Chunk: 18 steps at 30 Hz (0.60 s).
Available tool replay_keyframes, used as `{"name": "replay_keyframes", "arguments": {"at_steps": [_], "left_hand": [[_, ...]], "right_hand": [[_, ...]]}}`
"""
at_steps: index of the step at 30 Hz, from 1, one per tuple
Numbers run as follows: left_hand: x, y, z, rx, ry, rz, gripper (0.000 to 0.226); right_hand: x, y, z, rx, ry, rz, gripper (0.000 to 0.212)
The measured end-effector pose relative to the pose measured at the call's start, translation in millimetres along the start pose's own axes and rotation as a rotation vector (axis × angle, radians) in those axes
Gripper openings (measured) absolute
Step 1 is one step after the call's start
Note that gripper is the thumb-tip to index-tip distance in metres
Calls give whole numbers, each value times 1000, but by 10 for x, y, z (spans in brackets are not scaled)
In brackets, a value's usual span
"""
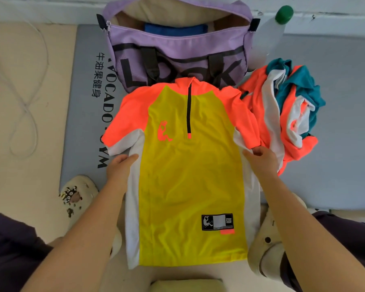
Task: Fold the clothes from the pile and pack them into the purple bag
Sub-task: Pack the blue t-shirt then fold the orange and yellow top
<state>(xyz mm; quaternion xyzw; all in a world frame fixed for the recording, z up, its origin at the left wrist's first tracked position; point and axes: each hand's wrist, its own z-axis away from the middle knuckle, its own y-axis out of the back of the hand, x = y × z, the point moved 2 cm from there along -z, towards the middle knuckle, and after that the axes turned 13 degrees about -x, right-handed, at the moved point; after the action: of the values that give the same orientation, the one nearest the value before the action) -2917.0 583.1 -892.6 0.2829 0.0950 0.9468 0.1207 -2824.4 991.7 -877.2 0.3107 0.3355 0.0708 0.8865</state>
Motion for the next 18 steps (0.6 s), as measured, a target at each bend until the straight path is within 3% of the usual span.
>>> {"name": "replay_keyframes", "arguments": {"at_steps": [4,9,11,14,17,18], "left_hand": [[63,8,-9,-156,22,166,23],[-29,15,74,-289,194,303,44],[-4,53,80,-344,183,327,42],[142,127,63,-198,116,368,30],[314,162,22,103,46,608,26],[350,230,-24,195,-29,559,31]], "right_hand": [[-17,-26,3,-53,-94,-138,30],[132,-36,39,-287,-329,-292,48],[123,10,42,-311,-330,-369,42],[9,150,21,-259,-215,-485,21],[-167,364,-21,-183,-76,-587,20],[-233,429,-36,-165,-45,-583,20]]}}
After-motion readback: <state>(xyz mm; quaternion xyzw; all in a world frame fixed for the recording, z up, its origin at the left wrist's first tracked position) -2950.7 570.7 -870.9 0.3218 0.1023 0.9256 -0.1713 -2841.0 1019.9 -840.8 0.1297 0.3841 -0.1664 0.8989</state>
